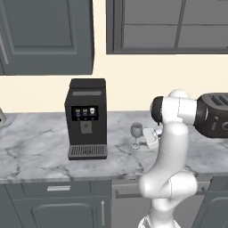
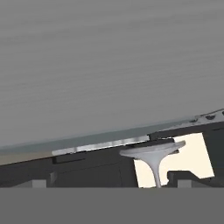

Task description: Retrieve the wine glasses from the counter and place one next to each plate.

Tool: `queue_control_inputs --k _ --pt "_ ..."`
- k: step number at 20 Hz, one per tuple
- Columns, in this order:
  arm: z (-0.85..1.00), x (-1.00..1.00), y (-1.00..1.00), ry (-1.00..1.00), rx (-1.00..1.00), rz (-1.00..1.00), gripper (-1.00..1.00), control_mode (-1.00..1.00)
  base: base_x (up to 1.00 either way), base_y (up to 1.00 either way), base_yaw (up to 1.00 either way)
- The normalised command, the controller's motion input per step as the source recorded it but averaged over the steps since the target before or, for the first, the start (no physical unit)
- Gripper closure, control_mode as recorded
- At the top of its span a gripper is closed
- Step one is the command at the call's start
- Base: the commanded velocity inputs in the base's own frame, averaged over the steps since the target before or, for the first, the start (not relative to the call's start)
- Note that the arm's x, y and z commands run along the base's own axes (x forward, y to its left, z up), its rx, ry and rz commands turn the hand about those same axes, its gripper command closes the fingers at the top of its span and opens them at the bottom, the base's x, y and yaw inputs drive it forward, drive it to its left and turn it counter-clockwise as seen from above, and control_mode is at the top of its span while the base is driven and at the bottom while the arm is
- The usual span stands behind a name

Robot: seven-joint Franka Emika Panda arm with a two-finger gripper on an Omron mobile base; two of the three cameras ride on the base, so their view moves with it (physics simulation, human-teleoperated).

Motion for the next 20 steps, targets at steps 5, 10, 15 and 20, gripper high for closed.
queue_control_inputs --k 5,10,15,20 --pt "0.00 -0.14 0.46 0.07 -0.08 0.00 -1.00 -1.00 0.00 0.00 0.00" --pt "0.00 -0.18 0.40 0.02 -0.08 -0.01 -1.00 -1.00 0.00 0.00 0.00" --pt "0.00 -0.07 0.21 0.03 -0.04 0.00 -1.00 -1.00 0.00 0.00 0.00" --pt "0.03 0.00 0.16 0.00 -0.01 0.00 1.00 -1.00 0.00 0.00 0.00"
